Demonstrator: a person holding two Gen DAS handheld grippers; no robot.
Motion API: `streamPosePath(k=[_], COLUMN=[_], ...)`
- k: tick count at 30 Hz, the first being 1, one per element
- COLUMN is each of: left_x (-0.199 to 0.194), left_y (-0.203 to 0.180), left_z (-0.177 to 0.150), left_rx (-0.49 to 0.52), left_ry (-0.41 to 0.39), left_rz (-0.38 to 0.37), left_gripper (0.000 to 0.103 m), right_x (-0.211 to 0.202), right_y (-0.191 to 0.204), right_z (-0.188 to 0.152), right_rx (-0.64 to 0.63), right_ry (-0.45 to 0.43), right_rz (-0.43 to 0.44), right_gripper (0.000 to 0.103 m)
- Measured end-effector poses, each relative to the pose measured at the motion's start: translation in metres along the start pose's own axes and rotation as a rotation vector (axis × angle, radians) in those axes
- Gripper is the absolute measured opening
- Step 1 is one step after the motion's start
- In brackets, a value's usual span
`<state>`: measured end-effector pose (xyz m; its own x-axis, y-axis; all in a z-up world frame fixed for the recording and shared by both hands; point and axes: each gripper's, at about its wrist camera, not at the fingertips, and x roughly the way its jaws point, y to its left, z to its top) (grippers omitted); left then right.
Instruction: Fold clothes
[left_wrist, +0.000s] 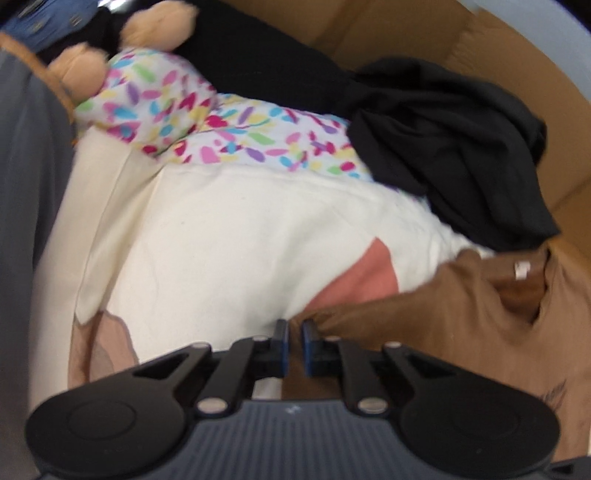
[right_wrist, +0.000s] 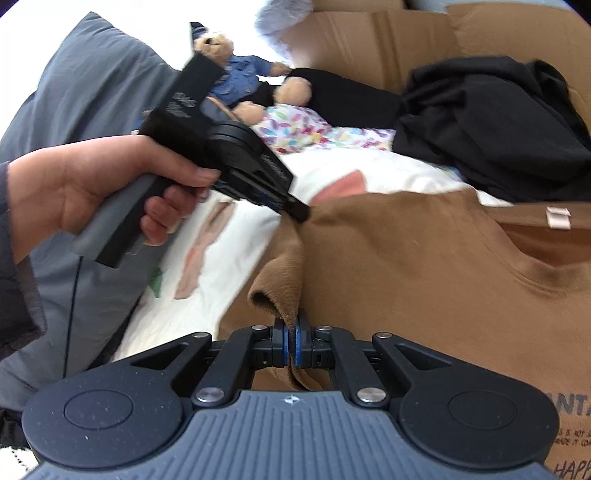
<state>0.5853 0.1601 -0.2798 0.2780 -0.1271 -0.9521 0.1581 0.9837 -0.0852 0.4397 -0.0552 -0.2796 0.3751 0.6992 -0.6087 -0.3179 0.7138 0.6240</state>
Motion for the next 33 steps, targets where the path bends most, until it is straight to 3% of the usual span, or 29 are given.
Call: streamPosePath(k=[4,9,15,18,22,25,27,31,33], left_x=[-0.002,-0.003,-0.003,-0.014,-0.026,-0.030,-0.027,-0.017,-0.015], left_y=[0.008,0.006,0.003,0.002,-0.005,-0.010,-0.012,-0.013,-0.012], left_z=[0.000,0.001,0.000,-0.002,-0.003,-0.004,-0.005,-0.011,-0.014], left_rx=[-0.054,-0.046,-0.031,-0.037,0.004,0.038,0.061,0.069,0.067], left_ry=[-0.029,-0.062,-0.071,-0.104,-0.109,-0.113,-0.094,-0.066,-0.072], left_rz=[-0.020,0.007,0.041,0.018,0.000,-0.002,0.014,0.017,0.013], left_gripper=[0.009,0.009,0.002,0.009,0.031,0.040,0.040,0.033,0.028], right_x=[0.002,0.003,0.006,0.005,0.007,0.009,0.011,0.012,0.014], right_y=[-0.018,-0.035,-0.043,-0.043,-0.046,-0.052,-0.057,-0.059,-0.060], right_z=[-0.004,-0.009,-0.007,-0.001,0.003,0.006,0.007,0.006,0.006], right_rx=[0.075,0.148,0.134,0.126,0.151,0.196,0.218,0.217,0.209], right_ry=[0.004,-0.002,0.001,-0.003,0.004,0.009,0.020,0.010,0.006], right_rz=[-0.009,-0.034,-0.058,-0.046,-0.051,-0.048,-0.053,-0.064,-0.067], right_gripper=[0.003,0.003,0.003,0.003,0.005,0.007,0.012,0.047,0.048])
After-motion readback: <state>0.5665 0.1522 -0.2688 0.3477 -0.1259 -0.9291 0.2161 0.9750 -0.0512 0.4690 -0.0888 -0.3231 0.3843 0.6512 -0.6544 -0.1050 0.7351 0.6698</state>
